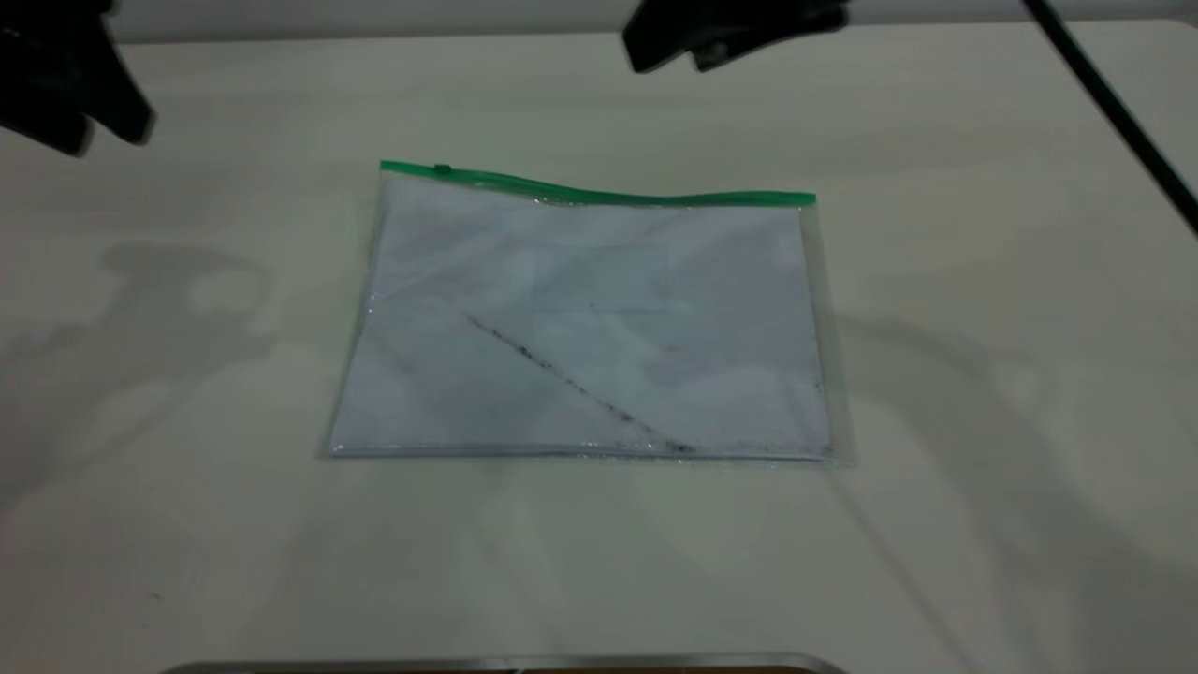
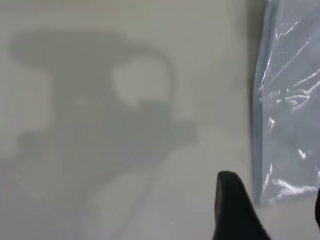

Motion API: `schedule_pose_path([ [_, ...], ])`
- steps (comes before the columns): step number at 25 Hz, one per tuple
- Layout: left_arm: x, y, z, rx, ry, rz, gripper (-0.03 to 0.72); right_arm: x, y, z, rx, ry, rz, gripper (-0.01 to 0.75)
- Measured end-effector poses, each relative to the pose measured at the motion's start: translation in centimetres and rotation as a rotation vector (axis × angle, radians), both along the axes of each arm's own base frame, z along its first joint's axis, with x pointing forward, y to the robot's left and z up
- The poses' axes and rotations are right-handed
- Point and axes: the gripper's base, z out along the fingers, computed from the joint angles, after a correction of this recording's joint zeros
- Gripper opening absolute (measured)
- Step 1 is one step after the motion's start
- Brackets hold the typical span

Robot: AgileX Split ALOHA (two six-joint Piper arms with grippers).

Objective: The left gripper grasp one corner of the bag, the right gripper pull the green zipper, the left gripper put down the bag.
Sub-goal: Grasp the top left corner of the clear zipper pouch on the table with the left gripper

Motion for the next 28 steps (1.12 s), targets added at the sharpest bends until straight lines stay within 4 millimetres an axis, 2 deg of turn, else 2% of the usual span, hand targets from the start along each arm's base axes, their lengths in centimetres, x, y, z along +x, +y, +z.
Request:
schedule_pose_path([
  [3, 2.6, -0.3, -2.2, -0.023, -0.019, -0.088, 0.446, 1.3, 1.1, -0.7, 0.04, 0.028, 0.046, 0.492],
  [7, 5.8, -1.2, -5.3, -0.109, -0.045, -0.183, 0.459, 2.1, 1.7, -1.1, 0.061, 0.036, 0.071, 0.491],
  [12, 8.7, -2.3, -9.9, -0.247, -0.046, -0.242, 0.525, 2.3, 1.8, -1.5, 0.059, 0.042, 0.072, 0.491],
  [15, 10.1, -2.6, -11.9, -0.288, -0.049, -0.243, 0.543, 2.3, 1.8, -1.5, 0.06, 0.043, 0.073, 0.491],
  [23, 11.4, -4.2, -15.3, -0.396, -0.01, -0.255, 0.546, 2.2, 1.8, -1.5, 0.061, 0.045, 0.077, 0.489],
  [28, 11.1, -6.2, -16.0, -0.429, -0.011, -0.307, 0.546, 2.3, 1.8, -1.5, 0.058, 0.041, 0.072, 0.489],
])
